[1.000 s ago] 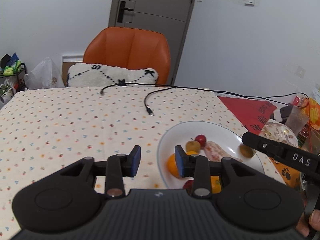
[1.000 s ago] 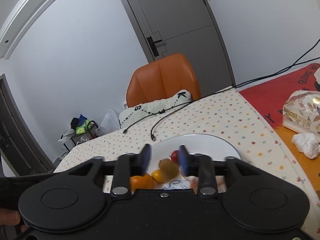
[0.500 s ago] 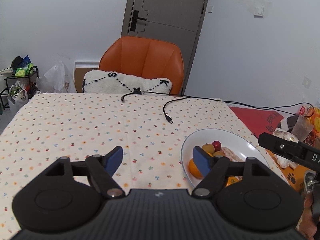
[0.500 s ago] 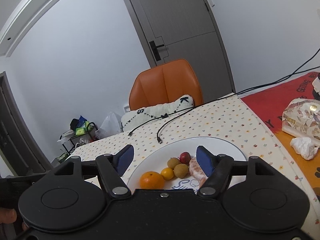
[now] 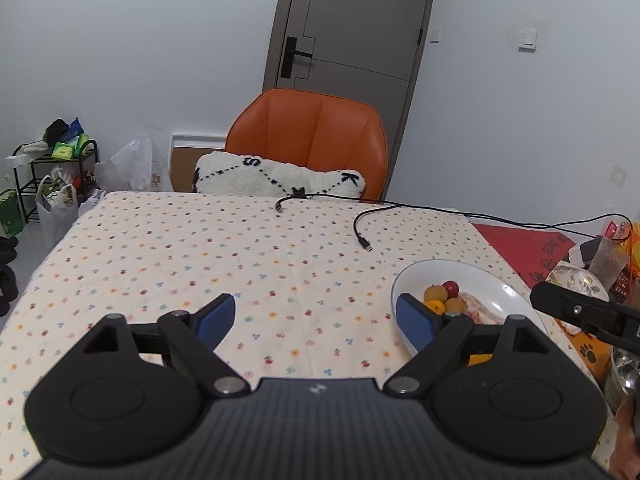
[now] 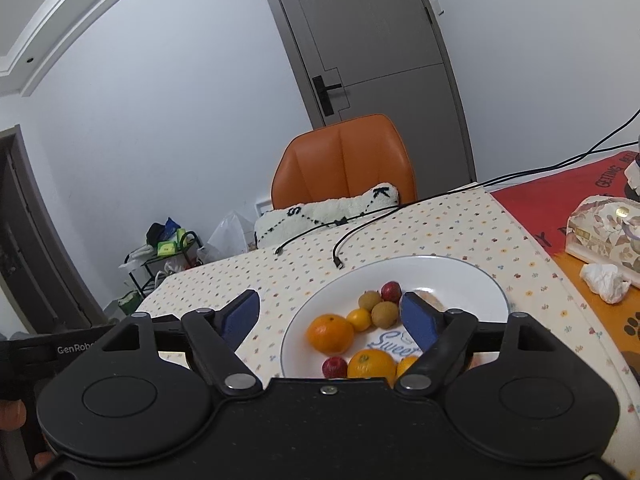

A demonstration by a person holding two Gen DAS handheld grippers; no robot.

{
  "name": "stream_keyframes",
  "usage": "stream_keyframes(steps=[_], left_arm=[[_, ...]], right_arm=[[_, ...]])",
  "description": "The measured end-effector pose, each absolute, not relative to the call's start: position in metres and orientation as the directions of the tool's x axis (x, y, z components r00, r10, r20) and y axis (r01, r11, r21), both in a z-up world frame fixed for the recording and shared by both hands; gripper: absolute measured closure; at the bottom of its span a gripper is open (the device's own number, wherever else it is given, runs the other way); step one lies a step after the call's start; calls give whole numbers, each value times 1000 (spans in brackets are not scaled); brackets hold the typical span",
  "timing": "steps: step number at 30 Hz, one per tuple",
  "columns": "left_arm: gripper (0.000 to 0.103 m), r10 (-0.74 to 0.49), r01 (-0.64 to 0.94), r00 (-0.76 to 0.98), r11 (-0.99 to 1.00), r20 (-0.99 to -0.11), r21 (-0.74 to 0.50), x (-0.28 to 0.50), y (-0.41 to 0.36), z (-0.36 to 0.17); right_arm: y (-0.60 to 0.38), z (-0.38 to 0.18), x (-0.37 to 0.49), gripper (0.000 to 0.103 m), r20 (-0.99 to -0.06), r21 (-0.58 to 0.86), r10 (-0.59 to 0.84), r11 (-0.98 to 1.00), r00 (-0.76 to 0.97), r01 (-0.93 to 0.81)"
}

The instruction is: Organize fruits

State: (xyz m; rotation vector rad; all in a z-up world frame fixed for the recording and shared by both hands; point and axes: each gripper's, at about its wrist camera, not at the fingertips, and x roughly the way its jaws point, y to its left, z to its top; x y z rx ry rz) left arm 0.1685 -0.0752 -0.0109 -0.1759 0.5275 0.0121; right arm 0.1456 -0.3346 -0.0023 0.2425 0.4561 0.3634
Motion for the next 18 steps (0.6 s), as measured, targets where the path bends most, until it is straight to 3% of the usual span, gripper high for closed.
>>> stream_keyframes(steps=[4, 18], left_arm=[[16, -55, -43, 863, 983, -503, -181, 158, -72, -12], [12, -36, -46, 836, 990, -548, -135, 128, -69, -10]], right_arm=[[-334, -1, 135, 15, -390, 297, 380, 914, 839, -276], [-330, 9, 103, 0, -403, 294, 400, 908, 823, -298]])
